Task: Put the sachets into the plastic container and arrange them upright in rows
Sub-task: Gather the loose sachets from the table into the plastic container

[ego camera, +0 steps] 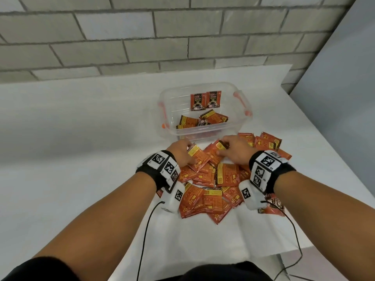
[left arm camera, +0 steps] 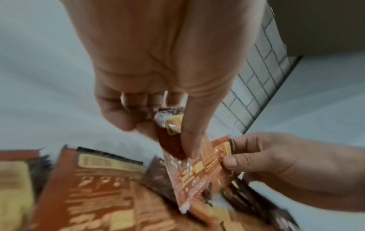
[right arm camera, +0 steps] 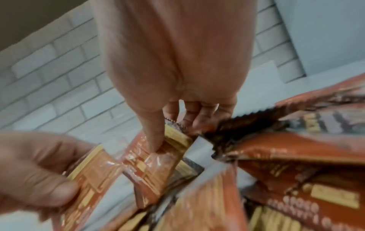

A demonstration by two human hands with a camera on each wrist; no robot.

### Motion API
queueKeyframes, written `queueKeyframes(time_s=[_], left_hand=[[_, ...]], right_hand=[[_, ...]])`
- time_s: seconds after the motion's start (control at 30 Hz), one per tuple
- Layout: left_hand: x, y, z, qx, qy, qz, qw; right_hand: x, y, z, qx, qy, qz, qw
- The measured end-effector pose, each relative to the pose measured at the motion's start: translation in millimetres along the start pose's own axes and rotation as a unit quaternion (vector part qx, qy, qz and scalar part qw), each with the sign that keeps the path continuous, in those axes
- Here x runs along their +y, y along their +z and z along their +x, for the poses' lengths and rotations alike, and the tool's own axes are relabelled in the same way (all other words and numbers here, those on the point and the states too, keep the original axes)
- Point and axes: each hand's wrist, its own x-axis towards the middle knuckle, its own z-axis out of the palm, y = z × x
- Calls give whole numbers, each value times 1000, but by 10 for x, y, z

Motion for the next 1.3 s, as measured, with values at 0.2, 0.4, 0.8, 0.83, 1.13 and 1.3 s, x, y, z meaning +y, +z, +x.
queueKeyframes(time_s=[0.2, 0.4, 0.8, 0.83, 1.13, 1.3], left_hand=[[57, -107, 14, 4, 40, -44, 998], [166, 86, 65, -24, 42, -15, 999], [204, 311, 109, 5, -71, 198, 978], [209, 314, 110, 7, -73, 202, 977], [139, 233, 40, 3, -50, -32, 998], [98, 132, -34, -40, 14, -34, 999]], right_hand=[[157, -259, -84, 18, 35, 283, 958], [248, -391, -183, 62, 86, 127, 986], [427, -115, -159, -36, 113, -140, 983], [411, -121, -182, -27, 113, -132, 984], [414, -286, -322, -6, 79, 47, 996], [261, -361, -522, -81, 47, 138, 986]])
